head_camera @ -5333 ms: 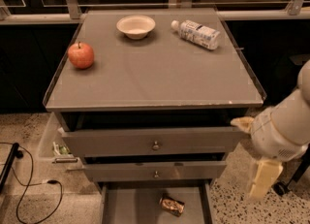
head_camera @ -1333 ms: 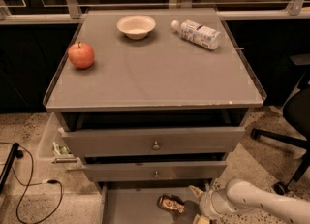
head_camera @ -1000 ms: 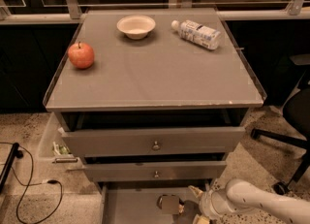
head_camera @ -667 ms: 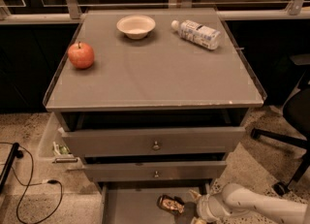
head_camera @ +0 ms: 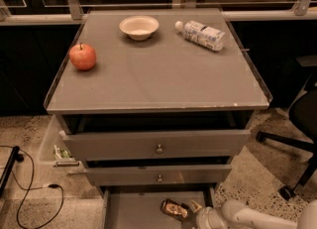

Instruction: Pick orange can from bottom drawer and place on counter

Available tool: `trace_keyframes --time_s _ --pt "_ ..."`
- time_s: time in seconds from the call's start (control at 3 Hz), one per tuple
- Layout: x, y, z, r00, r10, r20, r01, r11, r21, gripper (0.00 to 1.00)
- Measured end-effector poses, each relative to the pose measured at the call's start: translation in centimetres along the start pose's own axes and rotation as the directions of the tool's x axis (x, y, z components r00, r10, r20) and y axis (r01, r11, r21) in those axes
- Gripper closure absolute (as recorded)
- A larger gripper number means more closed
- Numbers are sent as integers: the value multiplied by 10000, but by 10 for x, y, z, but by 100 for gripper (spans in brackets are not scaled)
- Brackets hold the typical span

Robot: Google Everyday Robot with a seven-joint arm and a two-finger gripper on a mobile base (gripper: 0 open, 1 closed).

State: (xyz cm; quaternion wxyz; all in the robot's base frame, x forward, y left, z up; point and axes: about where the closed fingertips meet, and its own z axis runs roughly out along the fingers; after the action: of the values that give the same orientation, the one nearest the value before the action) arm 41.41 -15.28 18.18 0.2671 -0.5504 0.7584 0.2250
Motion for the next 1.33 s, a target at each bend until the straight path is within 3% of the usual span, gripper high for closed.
trace_keyframes --time_s 0.67,1.33 --pt "-5 -17 22 9969 -416 674 381 9979 515 0" --pt "-2 -46 49 9940 -748 794 691 9950 725 0"
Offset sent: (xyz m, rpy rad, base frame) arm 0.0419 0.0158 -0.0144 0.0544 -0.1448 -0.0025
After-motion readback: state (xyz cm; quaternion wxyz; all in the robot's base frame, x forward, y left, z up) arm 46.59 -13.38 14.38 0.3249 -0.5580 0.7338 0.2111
